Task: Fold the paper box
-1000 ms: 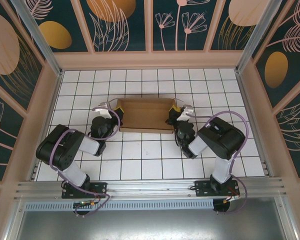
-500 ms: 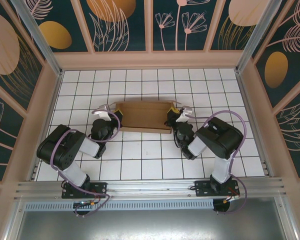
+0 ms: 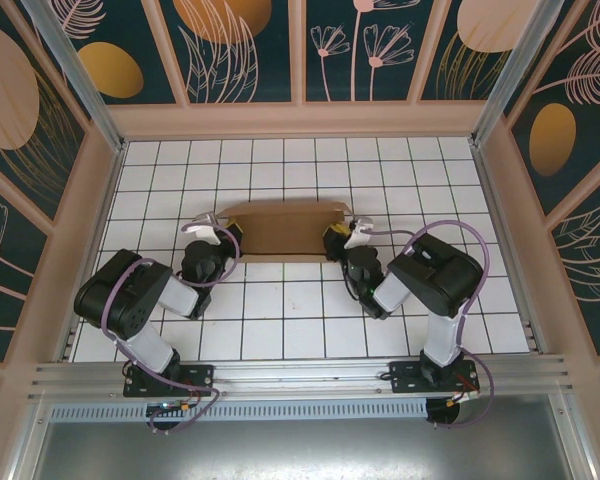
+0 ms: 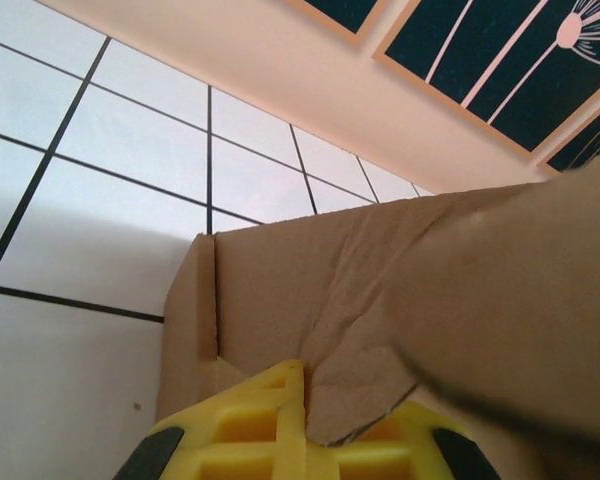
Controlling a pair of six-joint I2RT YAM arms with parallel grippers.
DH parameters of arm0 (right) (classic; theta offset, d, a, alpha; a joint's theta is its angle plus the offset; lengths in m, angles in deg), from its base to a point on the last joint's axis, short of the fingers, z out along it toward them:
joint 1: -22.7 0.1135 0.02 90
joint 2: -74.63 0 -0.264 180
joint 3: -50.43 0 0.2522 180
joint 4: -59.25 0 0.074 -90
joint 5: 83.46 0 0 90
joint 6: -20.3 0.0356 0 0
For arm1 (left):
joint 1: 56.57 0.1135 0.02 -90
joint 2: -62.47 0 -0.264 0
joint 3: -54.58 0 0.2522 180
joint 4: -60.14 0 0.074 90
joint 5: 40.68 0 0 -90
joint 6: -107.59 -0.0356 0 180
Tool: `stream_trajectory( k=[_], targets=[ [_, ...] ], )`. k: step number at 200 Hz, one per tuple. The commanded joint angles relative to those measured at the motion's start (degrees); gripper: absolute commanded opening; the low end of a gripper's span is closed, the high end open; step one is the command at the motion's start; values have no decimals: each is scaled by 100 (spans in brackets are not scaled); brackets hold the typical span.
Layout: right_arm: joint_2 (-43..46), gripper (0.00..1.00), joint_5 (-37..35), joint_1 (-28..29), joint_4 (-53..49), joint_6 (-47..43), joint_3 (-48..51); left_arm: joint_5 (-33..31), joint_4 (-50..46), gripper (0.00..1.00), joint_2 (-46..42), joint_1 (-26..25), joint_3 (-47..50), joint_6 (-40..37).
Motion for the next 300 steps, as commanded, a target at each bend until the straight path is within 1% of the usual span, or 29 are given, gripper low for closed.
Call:
stream_trajectory(
  k=[1,34,50,61,88,98,109,122,128,138,145,151,159,166,176,183,188,196,204,214,219,226,244,265,278,288,300],
  targets=[
    [12,41,308,71,-66,-126,293,-50,-642,0,121,-69,199,77],
    [203,59,185,59,1127,-422,1027,-230,-668,0,111,-68,198,-26],
    [275,63,146,30,1780,-583,1399,-278,-737,0,88,-69,126,-51],
    [395,63,189,11,1778,-675,1504,-313,-780,0,79,-68,84,-63],
    [658,63,400,4,1822,-891,1785,-333,-857,0,114,-69,-46,-64],
    [830,63,338,11,1832,-877,1916,-338,-870,0,126,-69,-96,-81],
    [1104,61,107,3,1830,-811,2075,-321,-892,0,139,-69,-173,-88],
    [1511,57,-91,-17,1754,-887,2213,-202,-892,0,203,-62,-304,-107],
    [1715,55,-288,-31,1679,-874,2259,-148,-883,0,204,-68,-360,-99],
    [2114,51,-622,-56,1569,-875,2339,-22,-818,0,451,-66,-454,-74],
    [2430,47,-926,-63,1419,-937,2393,29,-794,0,499,-69,-511,-56],
    [2763,43,-1378,-52,1170,-935,2403,30,-785,0,521,-69,-528,-49],
    [3302,39,-1896,-70,544,-794,2361,36,-746,0,531,-69,-554,-42],
    [3826,36,-2083,-115,-169,-733,2224,60,-714,0,537,-66,-557,-54],
    [4601,35,-2211,-204,-1648,-659,1832,104,-713,1,530,-69,-567,-87],
    [5061,35,-2075,-354,-2691,-544,1465,106,-719,2,517,-62,-567,-92],
    [5296,35,-1852,-499,-3232,-520,1238,110,-722,4,506,-67,-562,-88],
    [5529,34,-1384,-768,-3685,-563,963,106,-728,7,489,-67,-559,-71],
    [5586,28,-824,-1047,-3959,-641,701,108,-739,9,472,-69,-565,-45],
    [5429,16,-141,-1123,-4457,-760,173,132,-735,12,452,-69,-567,-12],
    [5282,11,204,-1281,-4734,-882,-122,168,-739,14,438,-63,-574,5],
    [4991,0,709,-1299,-5058,-1029,-543,218,-755,17,415,-68,-581,6],
    [4186,0,1734,-1290,-5902,-1021,-1602,321,-921,24,276,-62,-602,-14],
    [3145,0,2232,-1218,-7038,-741,-2858,241,-1339,40,-154,-66,-615,-47],
    [2521,0,2320,-1185,-7786,-610,-3615,179,-1591,46,-396,-69,-579,8],
    [2142,0,2332,-1019,-8154,-625,-4036,164,-1765,48,-597,-68,-535,69],
    [1807,0,2166,-903,-8401,-647,-4320,195,-1950,49,-841,-66,-435,203]
  ],
)
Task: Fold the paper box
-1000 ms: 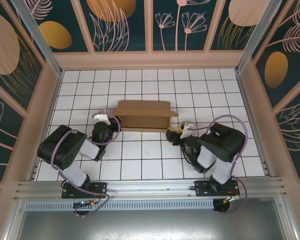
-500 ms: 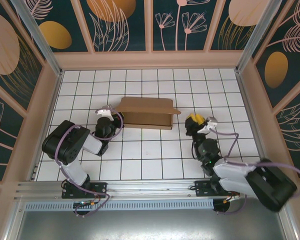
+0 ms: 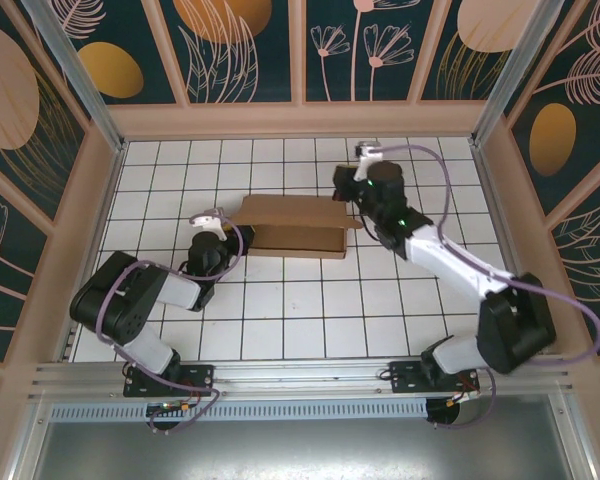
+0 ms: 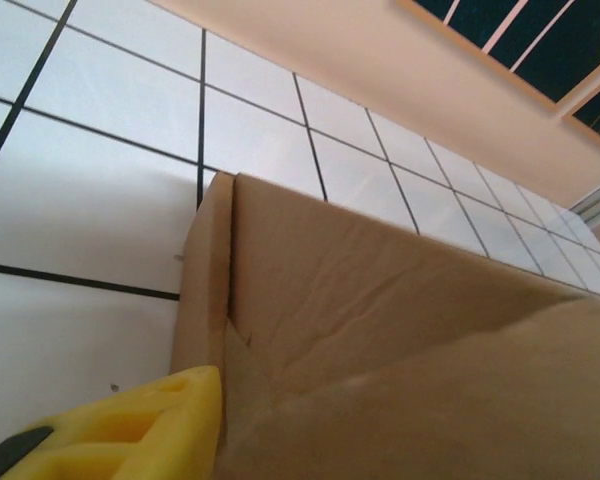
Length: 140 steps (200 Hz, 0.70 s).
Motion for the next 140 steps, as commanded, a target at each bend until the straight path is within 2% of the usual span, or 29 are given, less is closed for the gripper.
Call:
stream_trajectory(
  k=[1,27,61,97,120,140],
  targets=[
    [-551,0,335,240,-1512,107,-584,13,-557,49,-470,-26,98,204],
    [-931,0,229,304,-1649,87,-796,-289,-1586,51,-1022,-26,208,757],
    [-934,0,-143,340,-1550,-108,-675,-892,-2839,52,-2057,-27,560,1455],
    [-740,0,-17,321,-1334,-276,-428,-2314,-4936,51,-3205,-27,340,2002],
    [-814,0,3,310,-1331,-367,-266,-3188,-5868,53,-3792,-22,-159,1713],
    [-817,0,151,303,-1223,-411,32,-3409,-5880,58,-4110,-27,-646,780]
  ],
)
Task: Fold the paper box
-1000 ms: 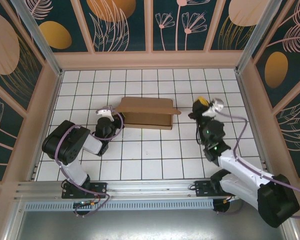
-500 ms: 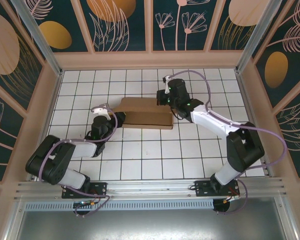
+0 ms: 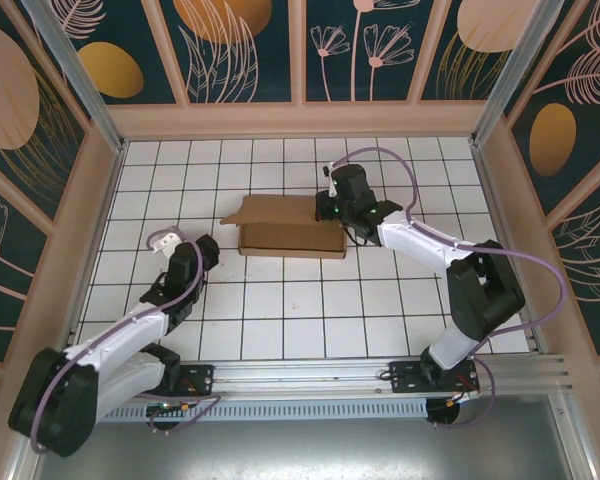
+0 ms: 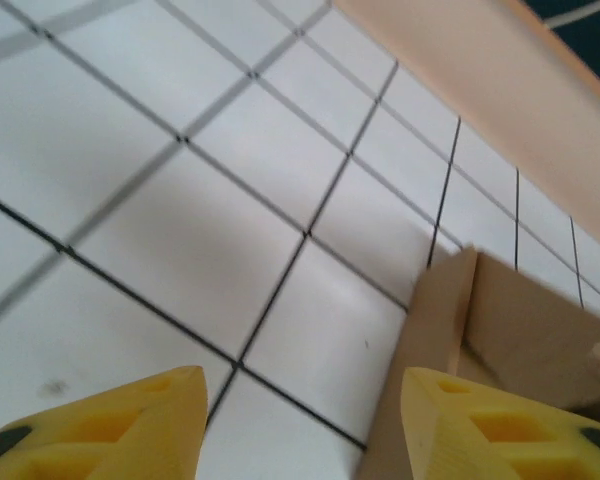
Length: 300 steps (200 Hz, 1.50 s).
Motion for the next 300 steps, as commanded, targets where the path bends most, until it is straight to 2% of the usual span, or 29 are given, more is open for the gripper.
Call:
stream_trajectory(
  k=[1,15,31,45,63,79,90,96,113,119,149,167,196,226,270,300],
  targets=[
    [151,0,98,-30,150,-177,372,-879,-695,59,-377,-27,-661,-863],
    [165,0,142,-38,261,-204,592,-730,-474,65,-410,-13,-960,-1520],
    [145,0,165,-52,321,-239,781,-115,-159,75,-267,-8,-1238,-2190],
    [127,0,147,-60,289,-301,799,645,-131,76,175,52,-1632,-2468],
    [164,0,-231,-60,-75,-392,537,1762,-519,71,1100,343,-2318,-2311],
    [234,24,-370,-120,-346,-463,311,2817,-801,72,1929,604,-2857,-2316],
    [317,38,-252,-205,-442,-424,270,3251,-924,76,2377,698,-3125,-2445],
    [357,42,-194,-265,-506,-375,242,3308,-1052,77,2582,741,-3273,-2463],
    [477,48,-59,-323,-607,-255,273,3706,-1092,78,2986,917,-3436,-2481],
    [525,50,-60,-542,-602,-182,315,3812,-1078,78,3107,983,-3446,-2446],
    [547,55,998,-1170,-570,414,513,4352,-994,76,3569,1110,-3446,-2299],
    [539,61,1450,-1459,-485,797,704,4657,-985,75,3748,1119,-3640,-2206],
    [449,63,2277,-1765,-65,1248,1089,4877,-928,74,3936,1117,-3605,-2074],
    [174,65,3052,-1813,333,1570,1215,4950,-871,71,4108,1119,-3516,-1925],
    [127,65,3021,-1817,519,1647,1398,5026,-450,59,3995,1124,-3047,-1524],
    [297,60,2933,-1815,470,1640,1416,5227,-812,51,3885,1130,-3285,-1602]
  ],
)
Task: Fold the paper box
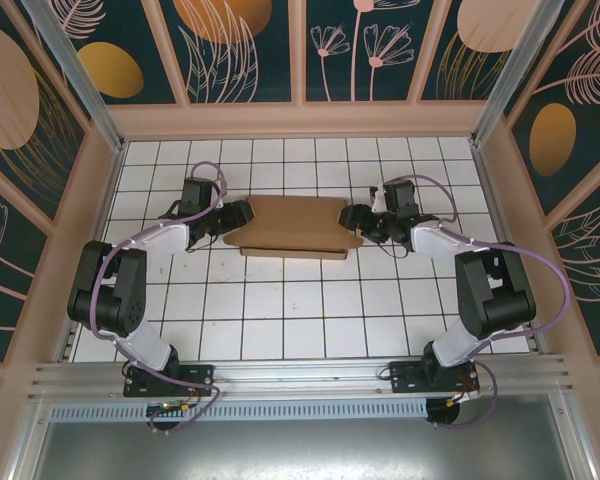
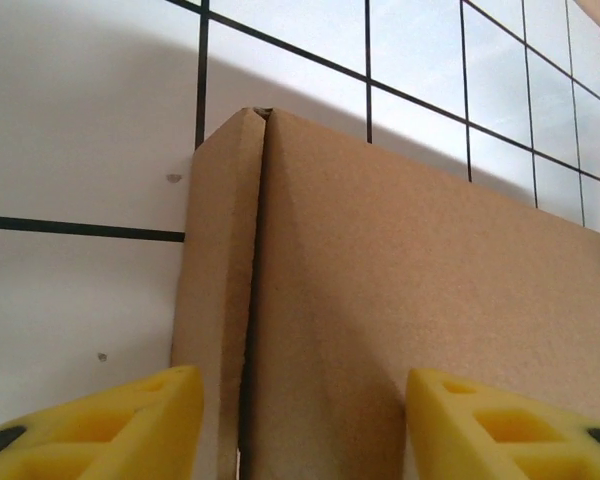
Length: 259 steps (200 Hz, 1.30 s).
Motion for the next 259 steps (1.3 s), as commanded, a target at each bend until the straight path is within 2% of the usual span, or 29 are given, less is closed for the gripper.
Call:
stream_trajectory(
  k=[1,53,111,151,185,195,227,246,259],
  targets=[
    [133,60,85,-19,127,72,87,249,-164,51,-176,15,-122,63],
    [24,48,430,-11,196,208,96,784,-55,42,-88,11,-154,322],
    [-58,32,587,42,388,340,141,1027,422,29,44,15,31,734],
    [-141,30,143,41,282,131,251,914,633,25,185,16,282,863],
    [-67,35,-547,50,70,-224,311,434,310,26,223,14,322,556],
    [-34,37,-663,77,1,-310,287,200,162,29,202,14,282,404],
    [388,52,-1128,164,-145,-485,231,-148,-141,56,-98,8,109,9],
    [523,57,-1370,157,-196,-574,169,-311,-317,62,-149,12,-96,-255],
    [427,59,-1291,159,-184,-647,106,-405,-424,65,-105,15,-225,-400]
  ],
)
